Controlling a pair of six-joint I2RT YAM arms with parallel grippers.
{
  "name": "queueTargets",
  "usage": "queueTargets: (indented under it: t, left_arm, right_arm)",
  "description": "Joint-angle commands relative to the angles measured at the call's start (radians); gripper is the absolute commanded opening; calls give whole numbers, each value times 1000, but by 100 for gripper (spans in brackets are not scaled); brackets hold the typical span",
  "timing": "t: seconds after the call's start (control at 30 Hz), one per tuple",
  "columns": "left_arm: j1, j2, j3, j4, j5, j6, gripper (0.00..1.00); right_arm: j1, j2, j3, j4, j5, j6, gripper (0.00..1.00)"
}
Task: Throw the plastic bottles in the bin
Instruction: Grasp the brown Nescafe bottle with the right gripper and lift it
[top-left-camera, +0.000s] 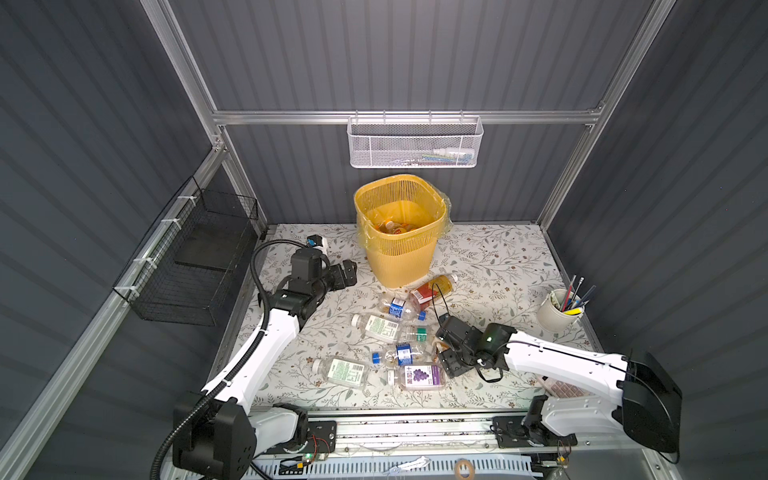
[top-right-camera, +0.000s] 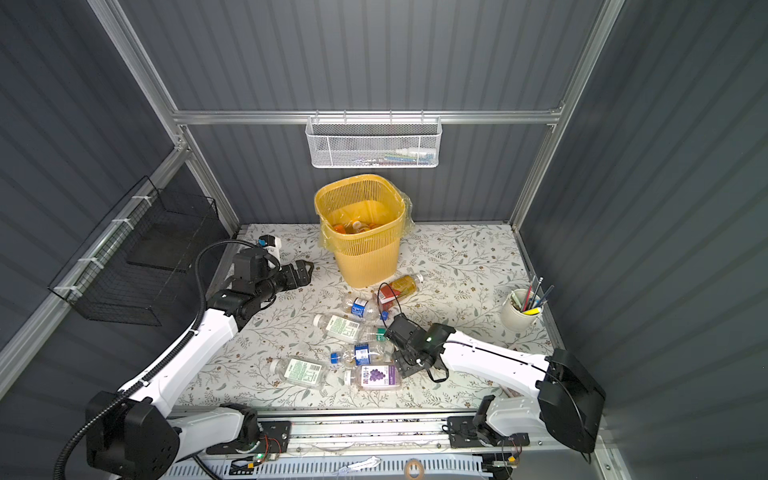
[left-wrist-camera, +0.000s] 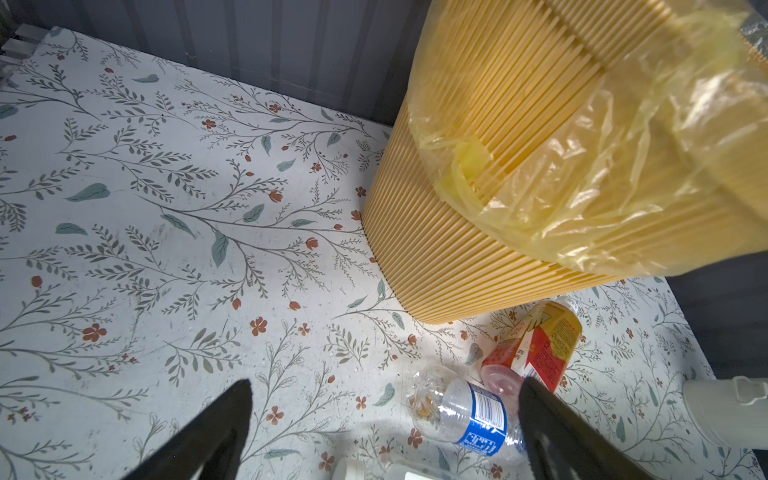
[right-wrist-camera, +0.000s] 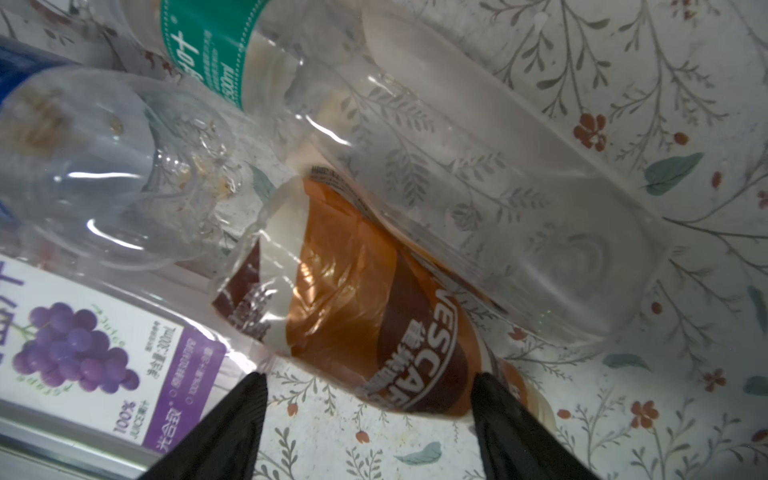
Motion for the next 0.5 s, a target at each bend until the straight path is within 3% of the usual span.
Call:
queueTargets:
  t: [0.0,0.2,0.47]
  left_arm:
    - [-4,12,10,-18,18,18,100]
    - [-4,15,12,-29,12,19,100]
    - [-5,32,14,-24,18,11,100]
  right_arm:
    - [-3,45,27,-10,38,-25,81]
    - [-50,103,32,-32,43,-10,79]
    - [-120,155,46,-13,19,-15,67]
